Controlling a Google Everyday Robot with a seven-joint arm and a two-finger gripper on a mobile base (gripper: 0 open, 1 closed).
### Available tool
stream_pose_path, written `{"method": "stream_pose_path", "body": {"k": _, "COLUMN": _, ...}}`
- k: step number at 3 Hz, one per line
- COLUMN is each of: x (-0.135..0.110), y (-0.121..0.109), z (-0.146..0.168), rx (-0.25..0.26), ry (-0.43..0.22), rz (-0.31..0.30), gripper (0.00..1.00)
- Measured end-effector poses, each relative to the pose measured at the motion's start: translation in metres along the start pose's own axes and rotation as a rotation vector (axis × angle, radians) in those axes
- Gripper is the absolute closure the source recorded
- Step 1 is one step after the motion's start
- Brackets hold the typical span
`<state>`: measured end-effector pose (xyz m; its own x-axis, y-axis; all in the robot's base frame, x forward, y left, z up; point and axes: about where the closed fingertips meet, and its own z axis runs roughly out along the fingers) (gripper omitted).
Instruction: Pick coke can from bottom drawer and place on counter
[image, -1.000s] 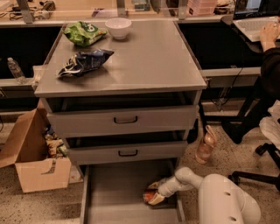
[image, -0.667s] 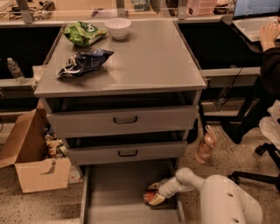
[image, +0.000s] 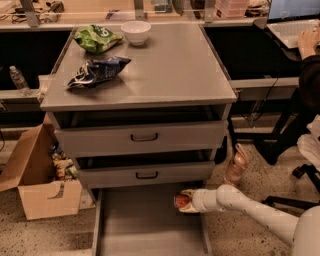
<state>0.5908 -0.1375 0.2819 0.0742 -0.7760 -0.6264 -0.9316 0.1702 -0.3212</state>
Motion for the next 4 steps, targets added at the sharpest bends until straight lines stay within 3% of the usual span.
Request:
{"method": "stream_pose_path", "body": {"k": 1, "x": 0.0, "y": 0.004, "z": 0.002, "rx": -0.007, "ry": -0.003, "rz": 0.002, "gripper": 1.0}}
{"method": "stream_pose_path", "body": {"k": 2, "x": -0.036, "y": 0.01, "z": -0.019, "rx": -0.02, "ry": -0.075, "rz": -0.061, "gripper": 1.0}}
{"method": "stream_pose_path", "body": {"k": 3, "x": -0.1, "y": 0.02, "z": -0.061, "rx": -0.037, "ry": -0.151, "rz": -0.173, "gripper": 1.0}}
{"method": "stream_pose_path", "body": {"k": 4, "x": -0.178, "y": 0.057, "z": -0.102, "rx": -0.119, "ry": -0.245, "rz": -0.307, "gripper": 1.0}}
